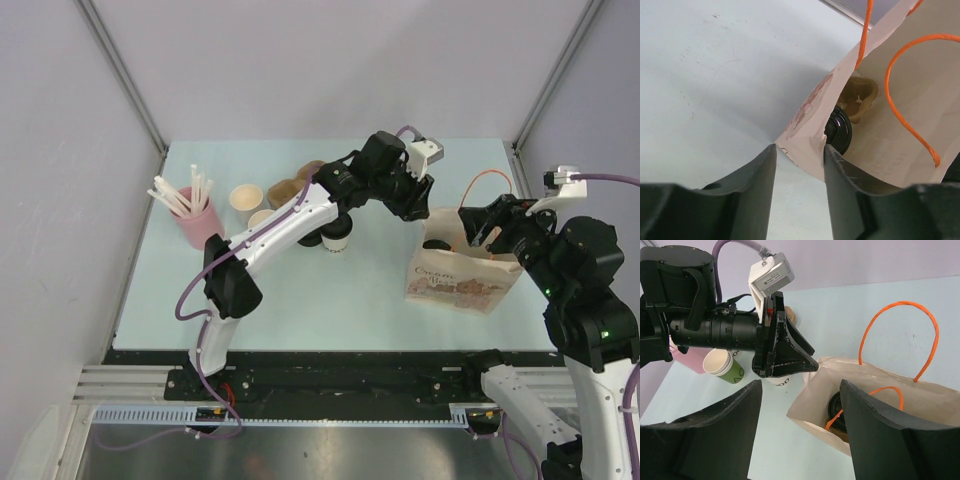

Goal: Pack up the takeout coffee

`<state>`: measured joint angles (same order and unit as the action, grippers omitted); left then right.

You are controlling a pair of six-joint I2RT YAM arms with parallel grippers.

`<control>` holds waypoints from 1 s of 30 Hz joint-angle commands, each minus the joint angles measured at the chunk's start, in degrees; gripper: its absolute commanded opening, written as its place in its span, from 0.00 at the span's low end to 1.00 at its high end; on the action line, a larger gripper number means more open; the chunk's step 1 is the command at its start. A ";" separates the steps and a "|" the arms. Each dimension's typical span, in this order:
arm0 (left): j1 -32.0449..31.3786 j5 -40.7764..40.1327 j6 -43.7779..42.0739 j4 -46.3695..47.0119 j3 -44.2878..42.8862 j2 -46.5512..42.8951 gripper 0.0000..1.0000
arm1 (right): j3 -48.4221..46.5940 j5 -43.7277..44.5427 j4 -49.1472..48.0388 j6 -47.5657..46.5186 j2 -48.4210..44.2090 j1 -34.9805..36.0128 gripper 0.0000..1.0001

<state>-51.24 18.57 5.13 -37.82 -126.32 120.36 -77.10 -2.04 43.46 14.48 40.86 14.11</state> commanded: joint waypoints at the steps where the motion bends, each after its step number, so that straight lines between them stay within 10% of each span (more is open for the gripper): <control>1: -0.17 -0.02 -1.52 -1.90 -2.09 -2.58 0.54 | -1.30 -1.47 -1.36 -0.42 0.54 -0.13 0.69; 10: -0.17 -2.92 -4.86 -1.90 -3.05 -6.35 0.84 | -1.30 -3.23 -2.24 1.25 1.68 -0.13 0.69; 24: 2.28 -4.77 -8.56 -2.52 3.62 -17.95 1.00 | -1.30 -4.20 -7.60 4.68 6.68 2.85 0.68; 30: 10.61 -9.33 -10.66 -2.70 13.81 -27.17 1.00 | -4.19 17.03 -6.56 6.96 14.58 19.41 0.61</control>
<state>-46.68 12.56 -1.89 -40.25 -117.64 99.94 -77.62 -0.05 38.11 19.35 50.72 23.53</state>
